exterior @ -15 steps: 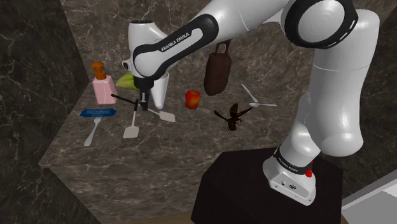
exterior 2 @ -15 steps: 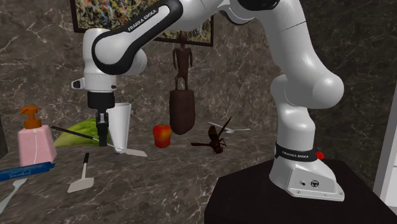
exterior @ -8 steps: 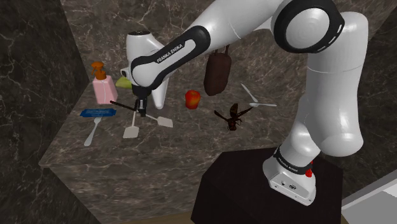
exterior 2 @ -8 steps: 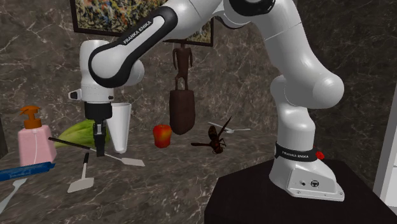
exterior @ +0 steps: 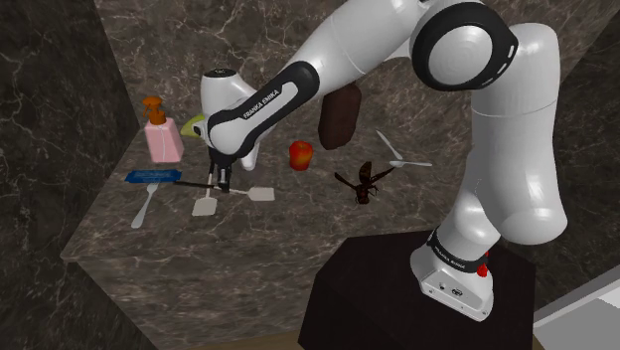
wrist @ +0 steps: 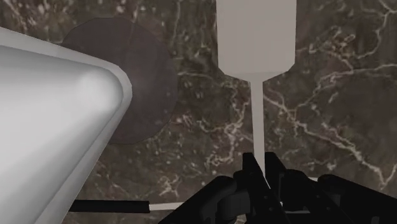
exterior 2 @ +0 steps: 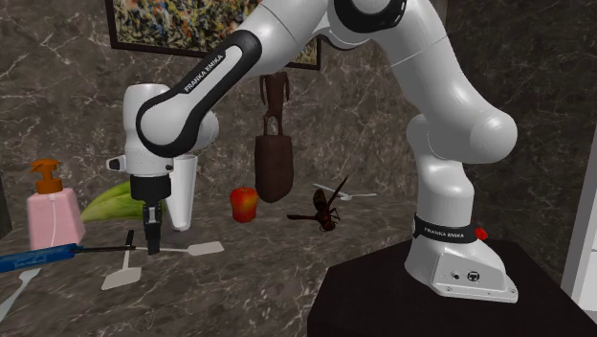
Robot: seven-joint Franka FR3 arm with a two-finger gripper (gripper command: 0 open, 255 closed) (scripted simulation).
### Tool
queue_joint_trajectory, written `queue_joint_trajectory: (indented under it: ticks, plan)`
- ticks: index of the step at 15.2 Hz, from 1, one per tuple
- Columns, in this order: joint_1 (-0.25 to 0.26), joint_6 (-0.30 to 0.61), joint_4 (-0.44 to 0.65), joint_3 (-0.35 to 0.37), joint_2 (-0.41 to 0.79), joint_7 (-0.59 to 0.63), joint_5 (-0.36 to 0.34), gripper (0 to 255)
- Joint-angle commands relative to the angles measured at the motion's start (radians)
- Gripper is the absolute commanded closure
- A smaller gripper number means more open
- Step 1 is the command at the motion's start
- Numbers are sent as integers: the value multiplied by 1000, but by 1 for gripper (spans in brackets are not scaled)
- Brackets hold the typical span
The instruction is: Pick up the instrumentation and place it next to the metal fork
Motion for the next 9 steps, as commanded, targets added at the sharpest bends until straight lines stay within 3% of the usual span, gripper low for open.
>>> queue_joint_trajectory:
  ticks: [1, 8, 9]
  plan:
    - [-2, 22, 0, 2, 21, -3, 3, 255]
    - [-2, 22, 0, 2, 21, -3, 3, 255]
    - [-2, 22, 0, 2, 21, -3, 3, 0]
